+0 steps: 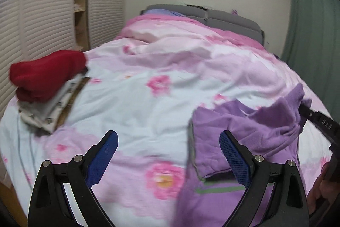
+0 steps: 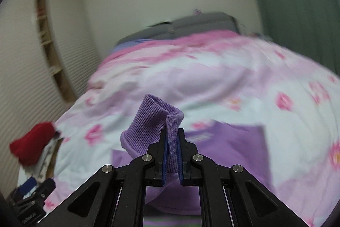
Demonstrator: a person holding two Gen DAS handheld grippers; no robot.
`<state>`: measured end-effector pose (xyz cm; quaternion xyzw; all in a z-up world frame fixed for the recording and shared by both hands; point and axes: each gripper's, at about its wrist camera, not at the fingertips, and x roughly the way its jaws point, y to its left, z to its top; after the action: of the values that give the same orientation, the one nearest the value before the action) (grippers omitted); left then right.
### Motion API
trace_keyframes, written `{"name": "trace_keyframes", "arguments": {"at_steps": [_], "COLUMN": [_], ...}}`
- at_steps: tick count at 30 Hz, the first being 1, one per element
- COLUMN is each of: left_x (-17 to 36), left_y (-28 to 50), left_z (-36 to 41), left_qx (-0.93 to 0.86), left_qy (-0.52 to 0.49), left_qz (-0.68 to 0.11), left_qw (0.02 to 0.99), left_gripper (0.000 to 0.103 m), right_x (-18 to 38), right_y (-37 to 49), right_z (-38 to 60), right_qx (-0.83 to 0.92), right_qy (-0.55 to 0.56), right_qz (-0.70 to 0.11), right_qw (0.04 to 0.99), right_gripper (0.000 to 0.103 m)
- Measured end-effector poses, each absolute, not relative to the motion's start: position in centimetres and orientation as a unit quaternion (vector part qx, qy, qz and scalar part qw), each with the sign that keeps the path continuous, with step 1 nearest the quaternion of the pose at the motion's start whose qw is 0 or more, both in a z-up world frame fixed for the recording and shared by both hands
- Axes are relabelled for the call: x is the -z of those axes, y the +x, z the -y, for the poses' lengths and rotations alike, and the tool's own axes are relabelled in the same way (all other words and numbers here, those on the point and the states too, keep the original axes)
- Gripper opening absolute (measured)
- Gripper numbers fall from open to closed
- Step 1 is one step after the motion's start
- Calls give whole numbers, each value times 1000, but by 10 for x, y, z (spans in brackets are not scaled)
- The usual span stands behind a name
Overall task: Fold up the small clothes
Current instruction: 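Fold the held sleeve across the sweatshirt body and release it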
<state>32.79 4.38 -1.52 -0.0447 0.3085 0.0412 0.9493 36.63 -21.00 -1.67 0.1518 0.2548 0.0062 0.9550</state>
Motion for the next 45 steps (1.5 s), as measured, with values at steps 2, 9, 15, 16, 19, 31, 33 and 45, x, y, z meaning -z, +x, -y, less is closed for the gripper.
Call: {"name": "trace_keyframes", "arguments": {"at_steps": [2, 9, 15, 16, 19, 31, 33, 45], "left_x": [24, 63, 80, 83, 96, 117, 114, 95], "left_y": [332, 338, 330, 330, 335, 374, 372, 339], "left_z": [-24, 24, 41, 42, 40, -4, -9, 0], "left_qx": [-34, 8, 56, 60, 59, -34, -39, 5], "left_qy": [-28, 27, 66, 69, 75, 37, 28, 47], "left_qz": [-316, -349, -350, -352, -370, -405, -395, -379], "left_qw": [948, 937, 933, 931, 924, 913, 917, 924], "left_gripper": [98, 98, 98, 98, 98, 96, 96, 96], "right_x": [39, 115, 88, 83, 76, 96, 86, 89], "right_y": [373, 374, 361, 362, 373, 407, 398, 395], "right_z": [236, 292, 302, 303, 300, 295, 297, 296], "right_qx": [9, 26, 43, 36, -1, -55, -37, -13], "right_qy": [180, 284, 211, 198, 169, 165, 168, 161], "right_qz": [-281, -379, -335, -330, -333, -384, -370, -387], "right_qw": [943, 881, 917, 922, 927, 907, 913, 908], "right_gripper": [8, 31, 54, 55, 56, 9, 8, 56]}}
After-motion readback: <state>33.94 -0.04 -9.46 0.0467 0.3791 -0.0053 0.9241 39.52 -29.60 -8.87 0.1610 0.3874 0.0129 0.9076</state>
